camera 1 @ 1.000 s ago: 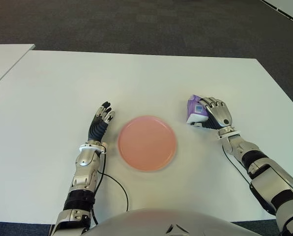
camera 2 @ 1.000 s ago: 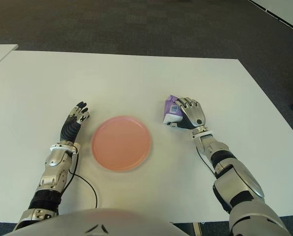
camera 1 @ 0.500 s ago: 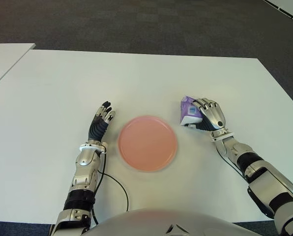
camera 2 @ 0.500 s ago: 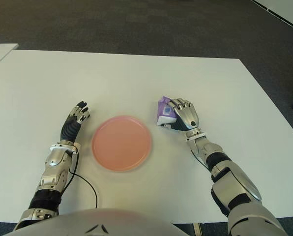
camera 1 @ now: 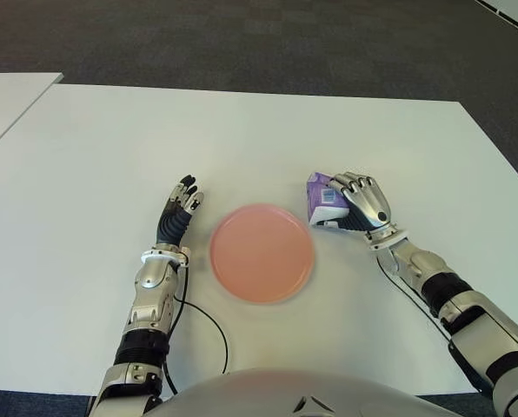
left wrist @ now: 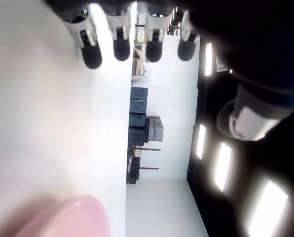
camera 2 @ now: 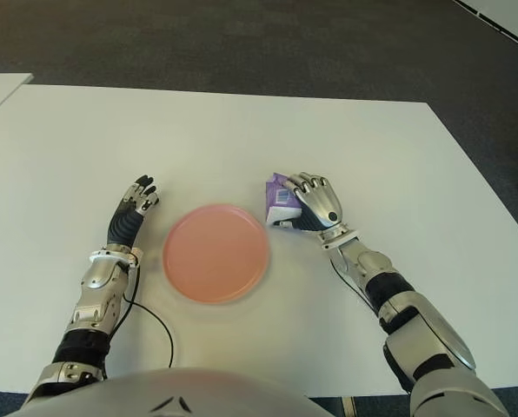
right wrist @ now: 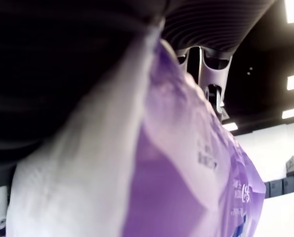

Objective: Put the tissue paper into the plate.

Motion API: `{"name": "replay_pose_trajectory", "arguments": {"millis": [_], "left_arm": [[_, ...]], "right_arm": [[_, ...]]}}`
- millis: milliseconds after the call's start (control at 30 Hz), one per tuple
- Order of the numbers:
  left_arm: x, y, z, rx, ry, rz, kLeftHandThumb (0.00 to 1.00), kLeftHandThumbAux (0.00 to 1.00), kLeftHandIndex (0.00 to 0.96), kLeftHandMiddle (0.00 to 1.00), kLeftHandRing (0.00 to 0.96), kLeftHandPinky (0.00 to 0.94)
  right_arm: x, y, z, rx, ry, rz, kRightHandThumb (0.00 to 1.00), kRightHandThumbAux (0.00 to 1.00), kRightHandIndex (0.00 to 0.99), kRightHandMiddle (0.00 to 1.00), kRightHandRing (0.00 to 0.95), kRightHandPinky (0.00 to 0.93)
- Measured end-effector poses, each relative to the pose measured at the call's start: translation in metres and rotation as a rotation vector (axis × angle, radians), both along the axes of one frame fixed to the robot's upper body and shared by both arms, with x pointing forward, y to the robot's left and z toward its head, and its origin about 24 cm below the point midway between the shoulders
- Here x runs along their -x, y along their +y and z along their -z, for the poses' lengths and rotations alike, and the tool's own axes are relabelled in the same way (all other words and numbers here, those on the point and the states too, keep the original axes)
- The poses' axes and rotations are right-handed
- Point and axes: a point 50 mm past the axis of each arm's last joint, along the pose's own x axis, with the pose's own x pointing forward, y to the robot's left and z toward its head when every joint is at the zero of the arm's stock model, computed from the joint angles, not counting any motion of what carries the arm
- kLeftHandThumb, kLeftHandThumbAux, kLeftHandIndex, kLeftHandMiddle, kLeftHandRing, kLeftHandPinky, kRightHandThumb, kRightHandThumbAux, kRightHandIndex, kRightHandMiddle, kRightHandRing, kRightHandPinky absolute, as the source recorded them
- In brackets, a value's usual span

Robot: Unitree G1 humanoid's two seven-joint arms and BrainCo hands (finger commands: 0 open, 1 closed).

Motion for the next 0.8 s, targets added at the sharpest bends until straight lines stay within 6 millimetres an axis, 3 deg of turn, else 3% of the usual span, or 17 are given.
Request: {"name": "replay_pose_trajectory", "arguments": {"millis": [367,800], "left_arm": [[-0.001,-0.001,0.0,0.006,-0.005,0.0,0.0,0.516,0.0,0.0,0.0,0.0],[-0.001,-0.002,-0.001,0.008,-0.012,-0.003,0.0,0.519,0.0,0.0,0.0,0.0]], "right_arm": [[-0.025,0.002,-0.075,-0.046,-0.272,0.018,0.857,0.675,0.402,0.54,0.853,0.831],[-0.018,0.009,-0.113,-0.159,-0.37,0.015,0.856,0.676,0.398,0.531,0.85,0.837]]}}
